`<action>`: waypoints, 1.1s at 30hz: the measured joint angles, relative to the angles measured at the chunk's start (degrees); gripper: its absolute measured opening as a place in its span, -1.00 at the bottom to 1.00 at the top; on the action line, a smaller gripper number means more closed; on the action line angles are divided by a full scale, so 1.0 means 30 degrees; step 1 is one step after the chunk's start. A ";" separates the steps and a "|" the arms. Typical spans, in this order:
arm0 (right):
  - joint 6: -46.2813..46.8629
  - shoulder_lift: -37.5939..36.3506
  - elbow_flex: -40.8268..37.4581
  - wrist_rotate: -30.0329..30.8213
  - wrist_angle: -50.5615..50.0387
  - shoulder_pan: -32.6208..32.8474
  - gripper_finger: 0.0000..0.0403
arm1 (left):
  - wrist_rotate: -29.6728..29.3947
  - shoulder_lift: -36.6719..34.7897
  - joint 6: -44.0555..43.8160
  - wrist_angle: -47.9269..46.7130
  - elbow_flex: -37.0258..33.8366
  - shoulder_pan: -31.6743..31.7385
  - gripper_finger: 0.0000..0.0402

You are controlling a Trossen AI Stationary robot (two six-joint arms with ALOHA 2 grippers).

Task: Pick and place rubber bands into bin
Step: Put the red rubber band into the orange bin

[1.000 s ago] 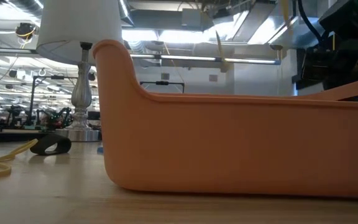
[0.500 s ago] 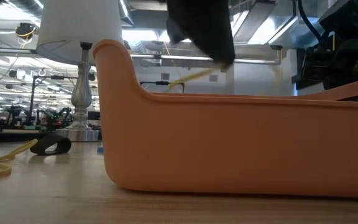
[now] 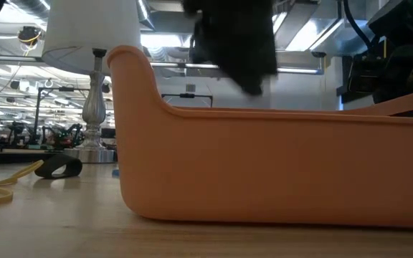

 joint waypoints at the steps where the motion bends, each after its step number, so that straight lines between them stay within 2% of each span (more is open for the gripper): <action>1: -0.0009 0.0000 -0.0001 0.0000 0.0001 0.0000 -0.94 | -0.0146 -0.0305 0.0000 0.0033 0.0011 0.0001 -0.25; 6: -0.0010 -0.0003 -0.0001 0.0023 0.0050 0.0000 -0.94 | -0.2095 -0.1791 0.0400 -0.0360 0.0011 -0.0021 -0.25; 10: -0.0017 0.0000 -0.0004 0.0044 0.0475 0.0000 -0.94 | -0.3192 -0.3013 0.0644 -0.0727 0.0021 0.0115 -0.36; 15: -0.0163 0.0000 -0.0001 0.0200 0.1990 -0.0018 -0.94 | -0.1356 -0.3644 -0.0198 -0.3188 0.0026 0.1097 -0.73; 18: -0.0913 0.0000 0.0002 0.1128 0.3105 -0.0046 -0.94 | -0.1044 -0.3721 0.0804 -0.4725 -0.0282 0.1501 -0.95; 27: -0.3558 -0.0007 0.0002 0.4996 0.6161 -0.0217 -0.94 | -0.0202 -0.3959 0.6353 -0.4938 -0.3308 0.1582 -0.99; 33: -0.2135 0.0997 0.0276 0.5785 0.5783 -0.1395 -0.94 | 0.0767 -0.6498 0.8952 -0.3471 -0.6719 0.2033 -0.99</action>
